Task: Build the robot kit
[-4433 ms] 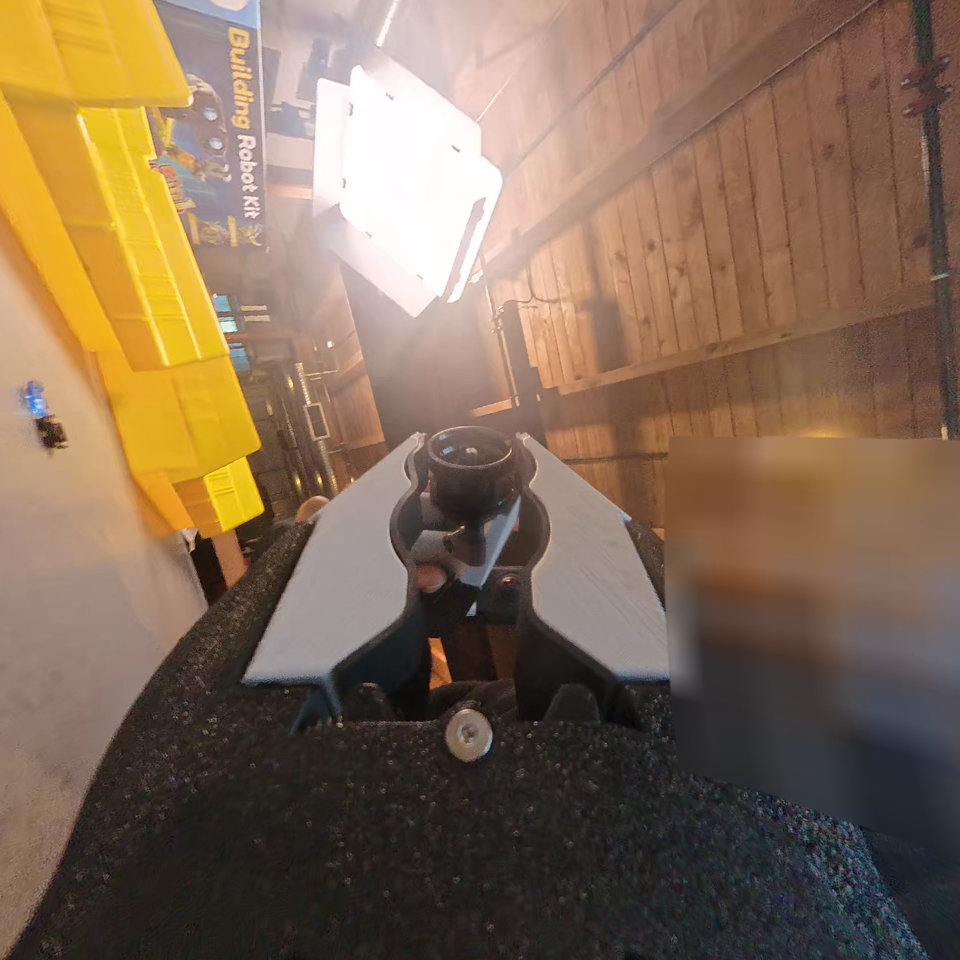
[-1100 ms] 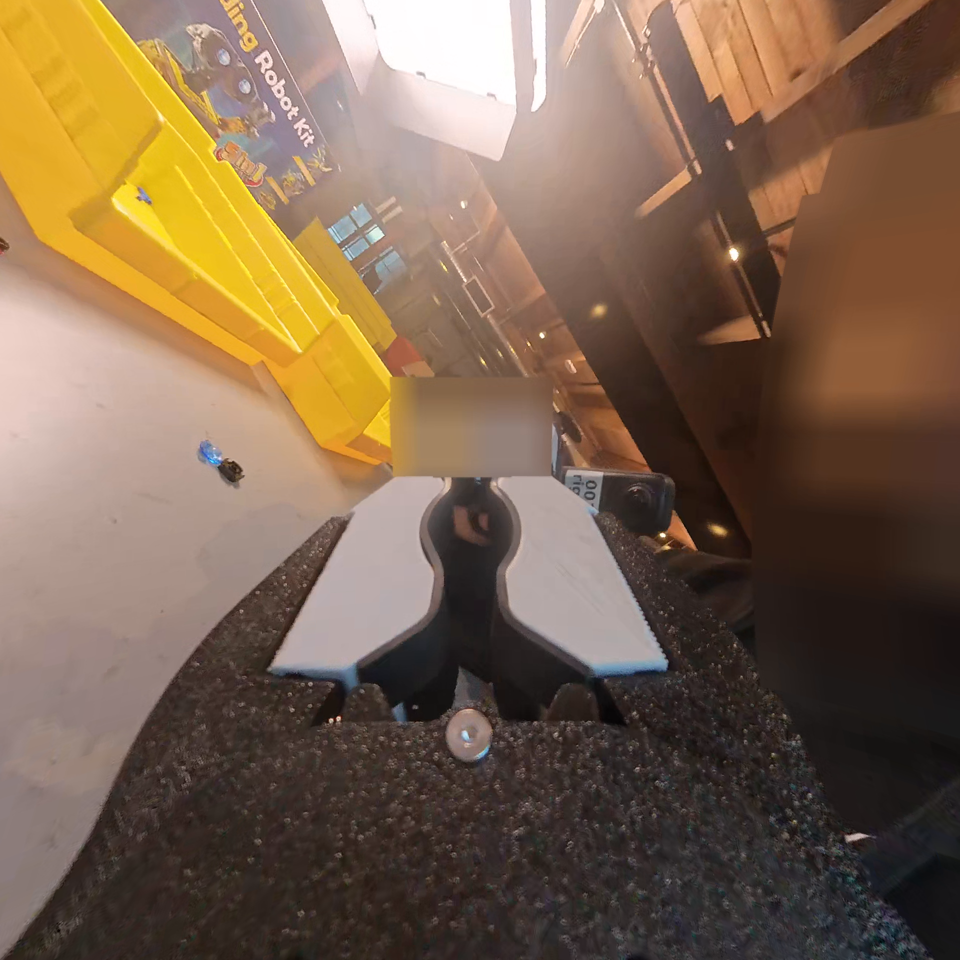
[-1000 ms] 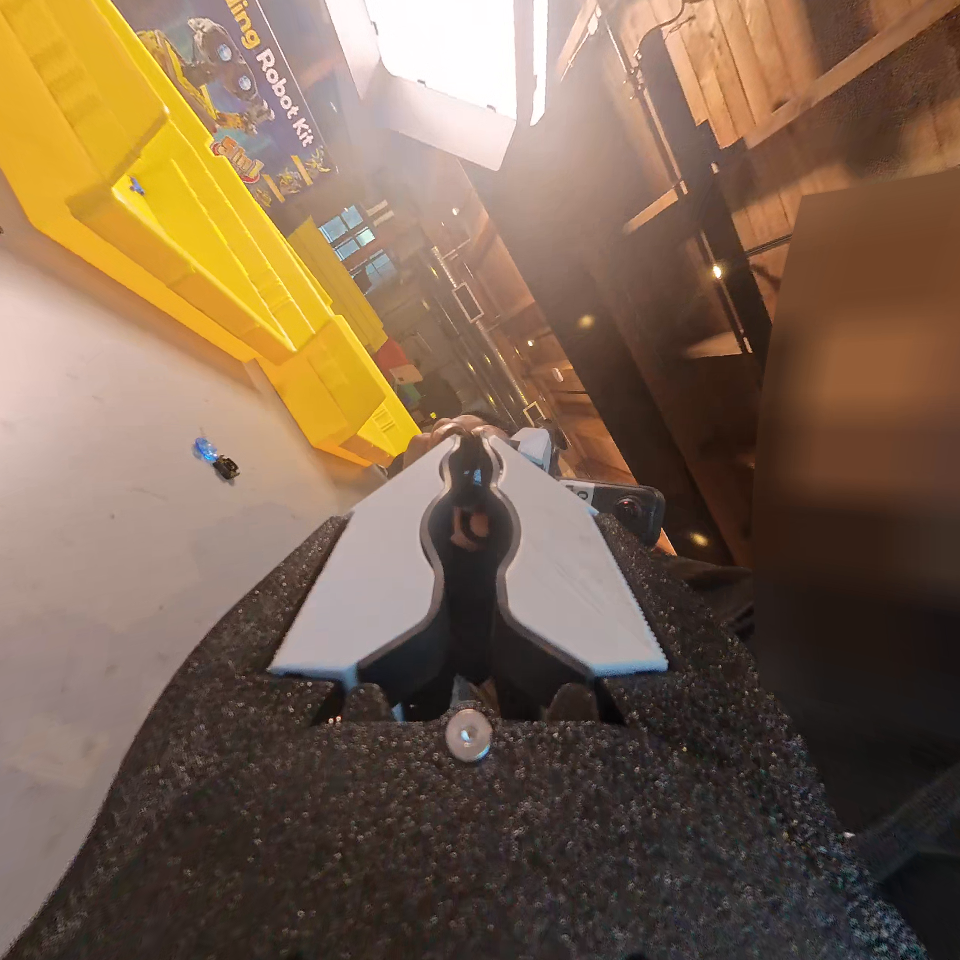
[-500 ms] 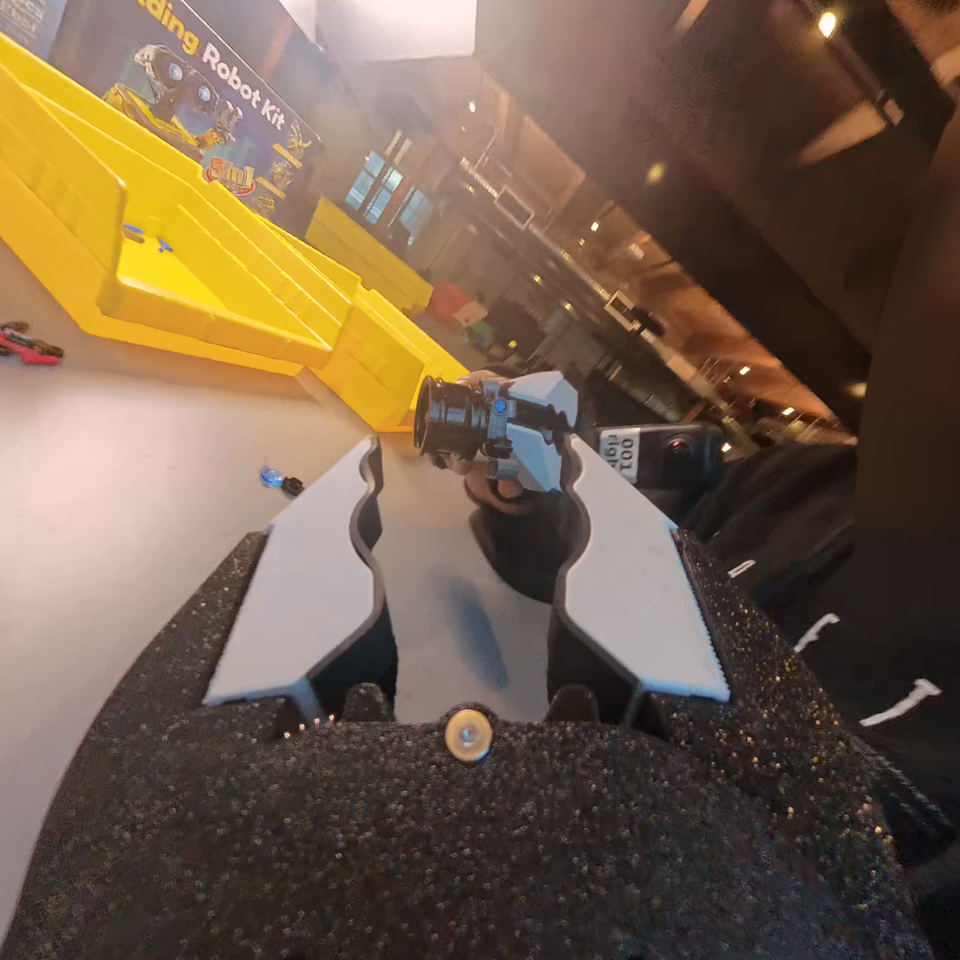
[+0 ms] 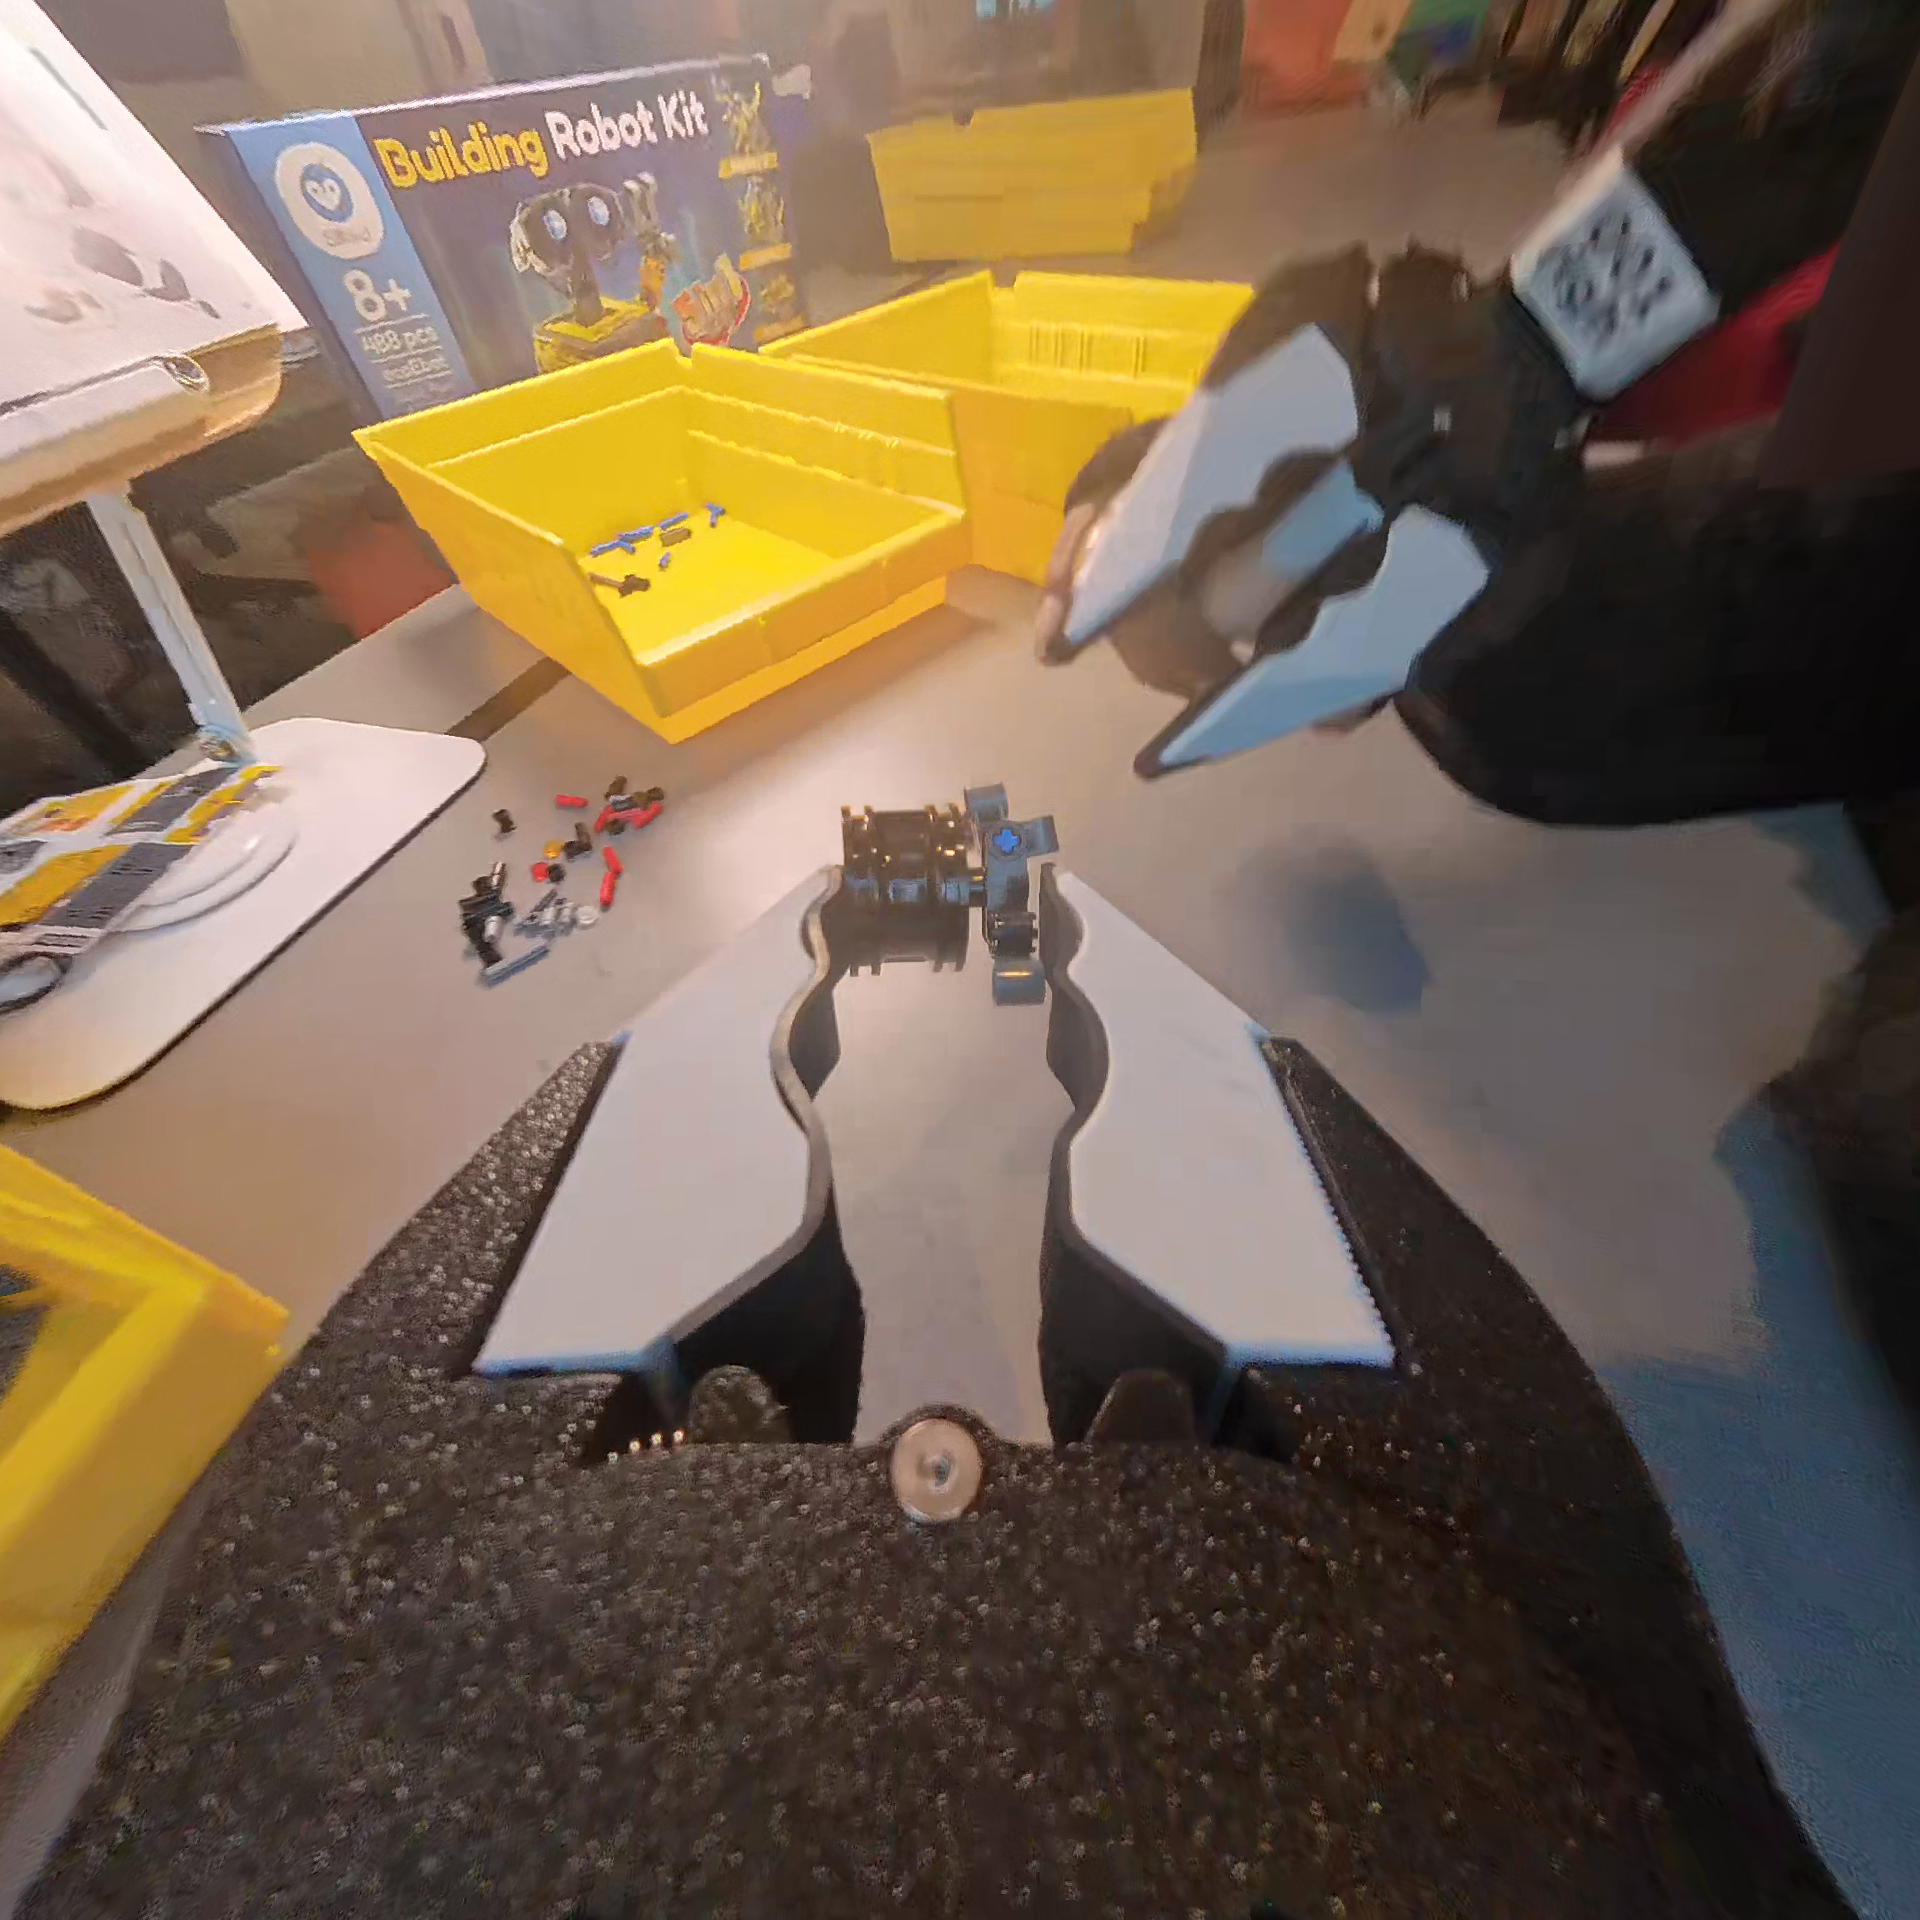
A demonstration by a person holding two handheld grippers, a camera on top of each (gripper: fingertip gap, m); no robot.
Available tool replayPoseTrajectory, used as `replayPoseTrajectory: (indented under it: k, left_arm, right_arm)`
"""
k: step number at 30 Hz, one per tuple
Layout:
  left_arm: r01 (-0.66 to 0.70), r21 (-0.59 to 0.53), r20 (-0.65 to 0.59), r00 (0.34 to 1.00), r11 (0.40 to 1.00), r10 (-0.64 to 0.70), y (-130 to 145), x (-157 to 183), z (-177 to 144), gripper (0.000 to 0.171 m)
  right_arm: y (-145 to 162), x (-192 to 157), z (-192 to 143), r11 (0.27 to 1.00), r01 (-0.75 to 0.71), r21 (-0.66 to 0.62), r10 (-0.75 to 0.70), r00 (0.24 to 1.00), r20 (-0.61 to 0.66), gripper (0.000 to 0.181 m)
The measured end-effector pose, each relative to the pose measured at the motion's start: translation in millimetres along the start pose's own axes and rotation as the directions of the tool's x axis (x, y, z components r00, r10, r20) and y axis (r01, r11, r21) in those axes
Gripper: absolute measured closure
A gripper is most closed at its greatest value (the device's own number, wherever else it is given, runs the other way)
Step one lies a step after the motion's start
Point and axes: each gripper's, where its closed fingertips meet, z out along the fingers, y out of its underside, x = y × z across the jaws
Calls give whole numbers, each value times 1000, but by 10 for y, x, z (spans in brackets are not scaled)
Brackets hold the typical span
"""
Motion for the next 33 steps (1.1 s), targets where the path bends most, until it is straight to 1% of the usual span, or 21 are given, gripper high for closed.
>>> replayPoseTrajectory:
  k: [2,4,5,7,9,10,11,13,14,17,20,25,31,33]
  left_arm:
    - [-91,-64,4,996,994,91,94,59,47,137]
    - [-162,-118,-18,987,980,161,193,153,116,137]
    - [-195,-145,-33,981,970,192,250,200,148,137]
    - [-233,-183,-59,972,955,225,345,272,200,137]
    - [-246,-208,-78,969,947,235,420,310,233,137]
    - [-253,-217,-83,967,943,240,448,318,242,137]
    - [-257,-227,-85,966,939,244,476,319,251,137]
    - [-261,-254,-79,965,931,249,542,294,265,136]
    - [-261,-269,-78,965,927,249,582,284,273,136]
    - [-232,-286,-80,973,930,219,654,289,309,136]
    - [-229,-324,-69,973,918,218,751,267,341,136]
    - [-212,-368,-90,977,905,193,877,292,369,136]
    - [-134,-405,-118,989,904,93,984,337,387,136]
    - [-109,-412,-124,990,904,63,992,339,384,136]
  right_arm:
    - [32,-40,3,989,-147,-25,149,984,101,156]
    - [150,-112,16,970,-223,-96,237,957,165,148]
    - [228,-183,19,965,-220,-143,246,949,199,145]
    - [394,-310,24,959,-165,-230,220,946,238,135]
    - [498,-450,16,950,-124,-286,210,933,292,132]
    - [539,-481,18,947,-105,-304,200,933,299,131]
    - [581,-508,12,944,-78,-320,182,934,308,133]
    - [683,-569,-12,929,-33,-369,165,928,333,143]
    - [710,-581,-8,925,-28,-380,163,930,330,148]
    - [801,-632,26,910,-4,-415,152,933,325,151]
    - [886,-665,45,898,25,-439,131,938,320,162]
    - [963,-739,33,883,9,-470,173,923,343,163]
    - [993,-812,-8,869,-7,-495,220,901,374,163]
    - [985,-811,-24,866,-28,-500,245,894,374,159]
